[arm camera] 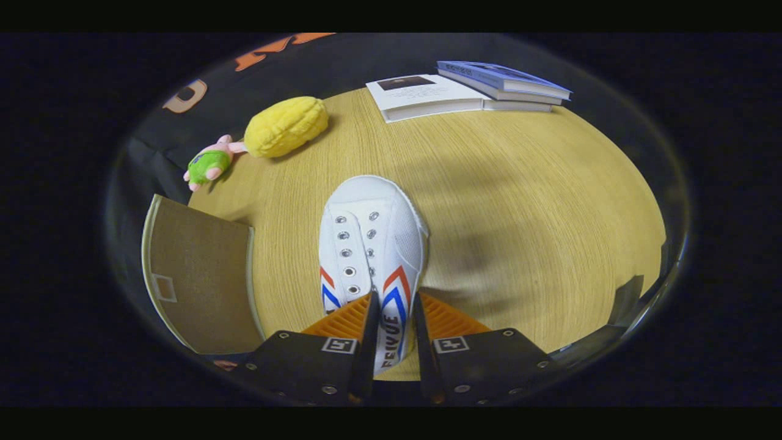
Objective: Open the storage box then place both shoes into the box .Put the left shoe in first, then the right shoe, with the right side of both shoes facing outward in a uniform manner.
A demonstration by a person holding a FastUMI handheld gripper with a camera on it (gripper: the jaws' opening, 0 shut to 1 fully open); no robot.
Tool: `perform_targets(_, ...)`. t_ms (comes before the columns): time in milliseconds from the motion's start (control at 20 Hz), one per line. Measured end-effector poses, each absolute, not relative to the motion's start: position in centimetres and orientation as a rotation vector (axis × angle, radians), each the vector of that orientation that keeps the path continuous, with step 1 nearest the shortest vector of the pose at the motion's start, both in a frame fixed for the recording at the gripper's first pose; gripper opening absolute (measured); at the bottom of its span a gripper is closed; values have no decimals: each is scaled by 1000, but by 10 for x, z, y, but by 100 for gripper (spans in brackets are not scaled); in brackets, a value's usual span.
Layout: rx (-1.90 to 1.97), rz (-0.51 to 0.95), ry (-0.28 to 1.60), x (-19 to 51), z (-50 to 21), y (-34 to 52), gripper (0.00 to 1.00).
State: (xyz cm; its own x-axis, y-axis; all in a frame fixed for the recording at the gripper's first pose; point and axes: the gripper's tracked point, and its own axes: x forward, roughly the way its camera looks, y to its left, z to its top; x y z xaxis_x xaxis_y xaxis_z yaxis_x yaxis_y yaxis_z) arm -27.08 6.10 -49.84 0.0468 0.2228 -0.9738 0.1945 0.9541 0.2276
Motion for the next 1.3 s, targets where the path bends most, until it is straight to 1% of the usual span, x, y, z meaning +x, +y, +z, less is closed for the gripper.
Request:
perform_targets(50,341,22,1528,-269,-499,60,22)
perform_targets(200,402,9,1518,-269,-493,64,12)
perform_targets(400,479,37,1460,-250,-469,78,12)
perform_targets(550,554,44,1404,-227,-446,92,7)
perform_targets(600,548,66,1397,-224,-443,96,6)
perform_targets(700,543,79,1383,-220,-437,100,5)
perform_targets(800,587,94,1382,-216,-425,109,5)
perform_targets(900,639,118,1337,-202,-408,116,5)
perform_targets(1300,704,235,1255,-176,-356,149,5)
